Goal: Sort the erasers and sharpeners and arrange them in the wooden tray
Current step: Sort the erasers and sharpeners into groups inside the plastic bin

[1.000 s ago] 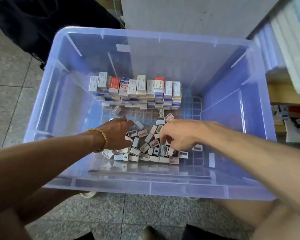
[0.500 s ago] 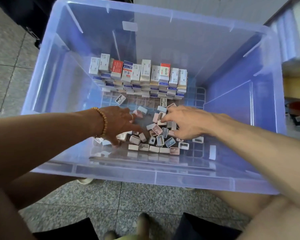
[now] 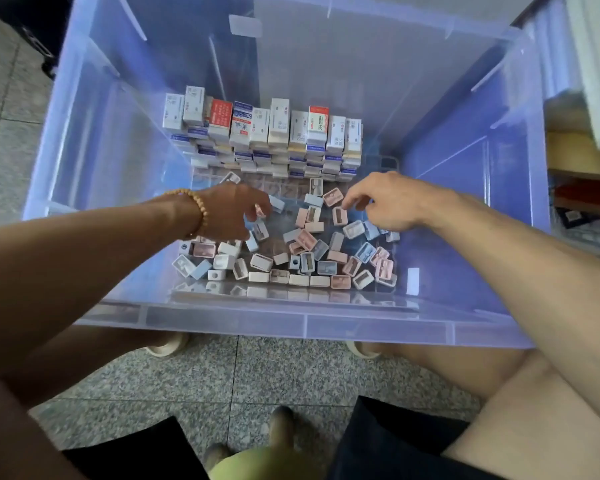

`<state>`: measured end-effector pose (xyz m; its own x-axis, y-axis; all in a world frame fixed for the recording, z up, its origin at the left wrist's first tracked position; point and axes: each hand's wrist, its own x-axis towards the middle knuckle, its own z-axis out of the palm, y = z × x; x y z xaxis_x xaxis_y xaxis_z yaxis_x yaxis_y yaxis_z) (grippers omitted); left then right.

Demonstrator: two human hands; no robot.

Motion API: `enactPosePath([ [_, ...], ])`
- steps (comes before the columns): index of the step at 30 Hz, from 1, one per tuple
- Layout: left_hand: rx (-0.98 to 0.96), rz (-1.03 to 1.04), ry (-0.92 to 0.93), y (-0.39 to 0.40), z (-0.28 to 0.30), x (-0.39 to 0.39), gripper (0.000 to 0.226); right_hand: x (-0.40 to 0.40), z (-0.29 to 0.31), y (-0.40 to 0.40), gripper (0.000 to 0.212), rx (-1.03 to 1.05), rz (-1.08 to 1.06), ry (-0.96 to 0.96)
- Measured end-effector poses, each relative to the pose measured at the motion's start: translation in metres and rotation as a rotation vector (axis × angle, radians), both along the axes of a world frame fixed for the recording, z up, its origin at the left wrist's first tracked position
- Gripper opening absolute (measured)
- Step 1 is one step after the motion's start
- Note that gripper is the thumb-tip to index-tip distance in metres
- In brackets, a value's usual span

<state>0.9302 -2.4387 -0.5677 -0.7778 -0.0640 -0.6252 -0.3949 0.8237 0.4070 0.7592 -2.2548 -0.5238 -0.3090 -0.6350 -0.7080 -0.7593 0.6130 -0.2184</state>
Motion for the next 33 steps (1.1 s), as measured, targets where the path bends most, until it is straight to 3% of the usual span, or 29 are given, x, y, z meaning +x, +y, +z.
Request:
enactPosePath([
  [4, -0.091, 0.052, 0.103, -0.008, 0.013, -0.003, 0.038, 0.011, -0.009, 0.002, 0.06, -0.048, 0.078, 0.017],
  [7, -0.311, -0.037, 0.015, -0.012, 0.021, 0.007, 0.041, 0.025, -0.02, -0.006, 0.061, -0.092, 0.229, 0.053],
  [10, -0.451, -0.086, -0.079, -0.01, 0.018, 0.018, 0.058, 0.04, -0.029, -0.018, 0.055, -0.103, 0.356, 0.1],
  [13, -0.441, -0.029, -0.092, -0.012, 0.01, 0.017, 0.067, 0.046, -0.034, -0.016, 0.046, -0.004, 0.451, 0.07],
  [17, -0.42, 0.032, -0.121, -0.014, 0.0, 0.011, 0.085, 0.042, -0.021, -0.007, 0.036, 0.025, 0.426, -0.026],
  [21, -0.317, 0.059, -0.186, -0.006, -0.009, 0.011, 0.111, 0.031, -0.018, -0.012, 0.042, -0.107, 0.275, 0.108],
  [26, -0.192, -0.047, -0.111, 0.008, 0.002, 0.014, 0.076, 0.037, -0.033, -0.012, 0.055, -0.059, 0.201, 0.127],
  [29, -0.124, -0.131, -0.073, 0.021, 0.006, 0.015, 0.067, 0.04, -0.036, -0.011, 0.053, -0.034, 0.234, 0.064],
  [33, -0.137, -0.047, 0.052, 0.014, 0.005, 0.009, 0.059, 0.036, -0.036, -0.016, 0.054, -0.133, 0.191, 0.068],
])
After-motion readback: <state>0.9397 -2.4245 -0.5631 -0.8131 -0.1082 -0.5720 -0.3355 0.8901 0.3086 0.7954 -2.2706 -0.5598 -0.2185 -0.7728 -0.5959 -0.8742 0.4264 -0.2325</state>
